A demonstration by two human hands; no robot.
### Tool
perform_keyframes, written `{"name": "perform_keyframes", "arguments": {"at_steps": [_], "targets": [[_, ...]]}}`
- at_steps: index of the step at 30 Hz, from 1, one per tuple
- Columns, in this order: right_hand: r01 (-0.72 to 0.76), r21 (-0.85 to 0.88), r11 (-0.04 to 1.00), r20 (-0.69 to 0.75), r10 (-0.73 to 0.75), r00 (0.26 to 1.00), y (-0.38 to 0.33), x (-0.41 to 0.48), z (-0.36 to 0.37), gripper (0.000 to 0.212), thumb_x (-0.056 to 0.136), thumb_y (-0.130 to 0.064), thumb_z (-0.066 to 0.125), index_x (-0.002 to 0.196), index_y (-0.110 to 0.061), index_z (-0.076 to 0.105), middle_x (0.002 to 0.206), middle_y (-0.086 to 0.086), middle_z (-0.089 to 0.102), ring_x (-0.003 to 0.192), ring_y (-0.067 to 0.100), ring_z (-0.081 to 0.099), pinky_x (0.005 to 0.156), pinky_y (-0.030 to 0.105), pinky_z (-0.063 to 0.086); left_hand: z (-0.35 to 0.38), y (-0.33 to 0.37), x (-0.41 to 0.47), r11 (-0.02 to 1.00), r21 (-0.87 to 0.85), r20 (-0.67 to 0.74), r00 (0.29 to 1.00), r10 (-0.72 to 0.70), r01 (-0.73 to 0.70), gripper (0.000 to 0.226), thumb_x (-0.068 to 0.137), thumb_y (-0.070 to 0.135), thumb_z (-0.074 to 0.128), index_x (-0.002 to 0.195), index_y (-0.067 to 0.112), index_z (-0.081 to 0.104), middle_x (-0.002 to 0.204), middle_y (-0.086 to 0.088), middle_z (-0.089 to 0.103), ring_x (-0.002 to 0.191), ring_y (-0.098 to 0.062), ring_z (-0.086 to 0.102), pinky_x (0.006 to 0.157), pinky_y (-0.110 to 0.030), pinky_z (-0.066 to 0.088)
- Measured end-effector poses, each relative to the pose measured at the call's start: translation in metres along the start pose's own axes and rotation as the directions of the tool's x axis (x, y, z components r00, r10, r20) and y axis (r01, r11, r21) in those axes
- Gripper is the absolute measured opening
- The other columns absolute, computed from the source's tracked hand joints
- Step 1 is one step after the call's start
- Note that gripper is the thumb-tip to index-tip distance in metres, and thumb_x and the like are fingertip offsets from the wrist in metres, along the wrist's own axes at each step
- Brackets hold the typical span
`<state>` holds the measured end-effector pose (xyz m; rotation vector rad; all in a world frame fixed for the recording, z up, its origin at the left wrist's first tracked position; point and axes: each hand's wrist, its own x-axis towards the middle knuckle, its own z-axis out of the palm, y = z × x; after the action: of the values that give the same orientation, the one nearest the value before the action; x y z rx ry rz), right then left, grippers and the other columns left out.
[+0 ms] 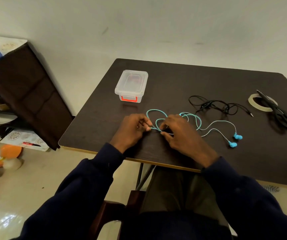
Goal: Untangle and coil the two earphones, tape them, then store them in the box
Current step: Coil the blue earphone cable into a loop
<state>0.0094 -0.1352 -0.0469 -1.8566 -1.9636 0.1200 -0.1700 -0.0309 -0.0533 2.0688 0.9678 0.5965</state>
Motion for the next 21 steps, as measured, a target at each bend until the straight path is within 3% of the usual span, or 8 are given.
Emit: {"name": "perform_keyframes", "arguments": {"at_steps": [4,7,9,11,13,17,21], "targets": [[-0.089,-0.117,0.989,0.004,0.091,0.996,0.031,-0.013,-0.025,0.013,0.088,-0.007,0.070,0.096,-0.016,0.070,0.099,0.000,0.063,0.101,0.019,0.055,0.083,0.031,0.048,0.018,0.015,0.011,1.000,0.013,0.060,0.998,-0.001,0.000,0.013,0.091,0.004,0.070,0.095,0.016,0.074,0.088,-0.001,0.074,0.081,-0.012,0.071,0.085,-0.034,0.060],[-0.120,-0.129,0.984,-0.055,0.113,0.992,0.044,-0.019,-0.039,0.035,0.084,-0.004,0.071,0.117,-0.014,0.068,0.117,0.003,0.064,0.113,0.021,0.054,0.096,0.029,0.047,0.028,0.030,0.018,1.000,-0.014,0.106,0.994,0.020,-0.018,0.010,0.093,0.008,0.070,0.093,0.017,0.075,0.090,0.000,0.074,0.085,-0.013,0.070,0.087,-0.037,0.059],[-0.057,0.008,0.998,-0.133,0.057,0.989,0.039,-0.019,-0.047,0.048,0.081,0.003,0.068,0.128,-0.009,0.064,0.126,0.003,0.063,0.117,0.015,0.056,0.100,0.019,0.042,0.030,0.041,0.022,0.999,-0.032,0.143,0.990,0.021,-0.017,0.008,0.093,0.012,0.070,0.091,0.018,0.075,0.090,0.002,0.074,0.086,-0.012,0.070,0.087,-0.035,0.058],[0.019,0.211,0.977,-0.143,0.011,0.990,0.026,-0.016,-0.050,0.052,0.082,0.005,0.067,0.132,-0.008,0.061,0.127,0.000,0.065,0.115,0.006,0.061,0.100,0.015,0.046,0.026,0.050,0.025,0.996,-0.094,0.200,0.980,0.021,-0.002,0.009,0.096,0.013,0.067,0.094,0.014,0.076,0.090,0.000,0.075,0.084,-0.007,0.068,0.082,-0.027,0.055],[0.073,0.295,0.953,-0.157,-0.027,0.987,0.020,-0.010,-0.049,0.047,0.086,-0.001,0.072,0.132,-0.008,0.063,0.121,-0.001,0.069,0.109,0.003,0.065,0.097,0.016,0.051,0.020,0.057,0.026,0.976,-0.215,0.250,0.968,0.015,0.040,0.014,0.098,0.006,0.061,0.099,0.003,0.074,0.088,-0.006,0.074,0.076,-0.005,0.064,0.072,-0.020,0.051],[0.098,0.195,0.976,-0.213,-0.055,0.975,0.033,-0.002,-0.054,0.027,0.084,-0.007,0.079,0.110,-0.015,0.077,0.097,-0.006,0.074,0.085,0.001,0.065,0.076,0.015,0.051,0.002,0.057,0.028,0.876,-0.445,0.329,0.944,-0.031,0.184,0.024,0.100,-0.003,0.050,0.106,0.000,0.073,0.076,-0.001,0.068,0.069,-0.006,0.055,0.067,-0.019,0.045],[0.060,0.167,0.984,-0.150,-0.035,0.988,0.047,0.000,-0.066,0.013,0.086,-0.014,0.079,0.099,-0.018,0.080,0.085,-0.012,0.073,0.077,-0.001,0.059,0.070,0.015,0.041,-0.016,0.056,0.028,0.715,-0.607,0.539,0.841,0.049,0.347,0.023,0.099,0.012,0.054,0.107,0.003,0.074,0.075,-0.003,0.058,0.068,-0.007,0.051,0.065,-0.017,0.046]]}}
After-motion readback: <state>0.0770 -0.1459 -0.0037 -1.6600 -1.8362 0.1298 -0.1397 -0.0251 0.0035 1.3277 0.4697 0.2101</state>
